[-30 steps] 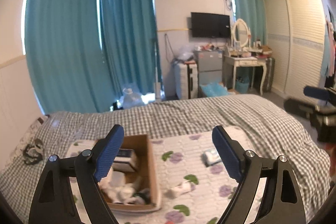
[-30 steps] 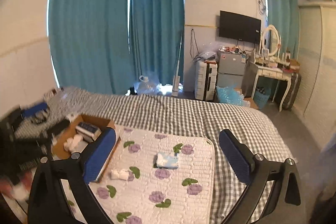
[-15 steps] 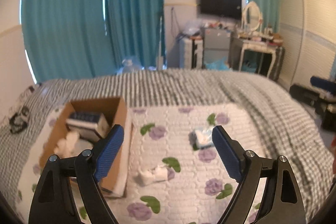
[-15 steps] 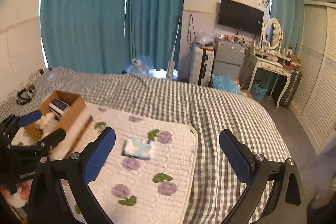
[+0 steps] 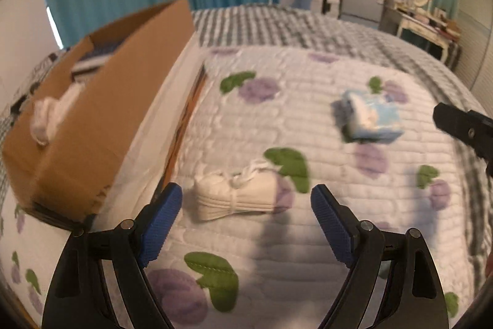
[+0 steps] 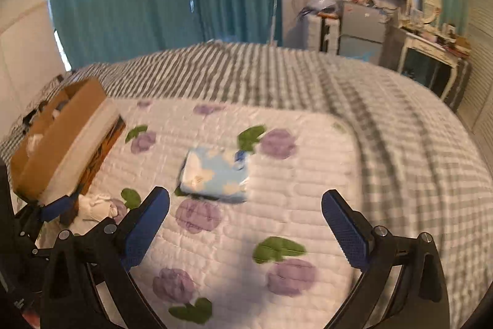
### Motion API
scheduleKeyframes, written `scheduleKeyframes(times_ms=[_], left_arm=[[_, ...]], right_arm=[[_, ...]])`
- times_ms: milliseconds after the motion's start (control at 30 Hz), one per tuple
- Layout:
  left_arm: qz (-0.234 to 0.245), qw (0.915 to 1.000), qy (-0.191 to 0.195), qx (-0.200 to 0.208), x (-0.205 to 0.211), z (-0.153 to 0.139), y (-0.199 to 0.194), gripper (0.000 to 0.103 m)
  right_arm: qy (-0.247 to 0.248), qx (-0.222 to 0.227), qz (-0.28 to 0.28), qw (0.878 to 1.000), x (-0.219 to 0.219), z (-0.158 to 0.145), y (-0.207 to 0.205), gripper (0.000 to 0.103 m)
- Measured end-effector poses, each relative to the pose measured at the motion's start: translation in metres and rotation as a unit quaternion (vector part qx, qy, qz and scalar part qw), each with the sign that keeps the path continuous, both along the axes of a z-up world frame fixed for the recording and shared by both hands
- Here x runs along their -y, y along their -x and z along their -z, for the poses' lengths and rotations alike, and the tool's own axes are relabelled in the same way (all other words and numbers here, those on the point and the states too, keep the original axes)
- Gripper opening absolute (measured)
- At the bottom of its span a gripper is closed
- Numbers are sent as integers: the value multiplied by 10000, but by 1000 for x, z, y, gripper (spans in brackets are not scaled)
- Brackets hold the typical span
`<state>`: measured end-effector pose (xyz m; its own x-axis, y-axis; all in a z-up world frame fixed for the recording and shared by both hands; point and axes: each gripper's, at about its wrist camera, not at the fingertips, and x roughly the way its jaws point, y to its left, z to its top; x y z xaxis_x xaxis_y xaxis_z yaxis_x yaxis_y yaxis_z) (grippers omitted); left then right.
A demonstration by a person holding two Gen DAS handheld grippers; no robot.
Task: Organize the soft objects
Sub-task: 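Grasp the blue floral tissue pack with the right gripper while the left grasps the white mask, then lower the mask into the box with the left gripper while the right drops the tissue pack in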
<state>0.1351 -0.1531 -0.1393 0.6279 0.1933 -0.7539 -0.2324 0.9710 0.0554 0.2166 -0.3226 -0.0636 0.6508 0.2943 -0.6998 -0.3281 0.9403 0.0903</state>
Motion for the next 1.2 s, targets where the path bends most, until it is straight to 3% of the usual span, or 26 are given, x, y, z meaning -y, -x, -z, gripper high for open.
scheduleKeyframes(times_ms=[133, 267, 400, 533, 600, 633, 667, 800, 1000, 1200], left_arm=[[49, 9991, -419, 25, 8, 15, -3, 86], [-8, 9999, 29, -142, -4, 28, -10, 77], [-148, 9997, 178, 18, -10, 25, -12, 57], [-153, 9994, 289, 101, -14, 24, -15, 55], [-187, 9991, 348, 167, -16, 22, -13, 54], [-180, 9990, 363, 172, -17, 22, -15, 54], [-164, 9990, 371, 163, -17, 21, -14, 54], [-95, 9990, 420, 132, -14, 18, -15, 54], [129, 9990, 388, 190, -4, 1, -5, 54], [381, 9963, 485, 591, 2, -49, 16, 54]], right_arm=[[-79, -181, -162, 9997, -21, 27, -13, 100], [-169, -318, -143, 9992, -29, 44, -27, 100], [-193, -456, -100, 9987, -34, 58, -41, 100], [-345, -459, 46, 9983, -37, 65, -48, 99], [-288, -362, 40, 9989, -40, 62, -47, 92], [-242, -325, 33, 9992, -42, 62, -46, 78], [-135, -284, 17, 9995, -45, 61, -43, 73], [111, -117, -25, 9999, -49, 57, -31, 73], [-203, -68, 152, 9997, -29, 36, -5, 73], [-241, 86, 333, 9991, -9, -20, 28, 73]])
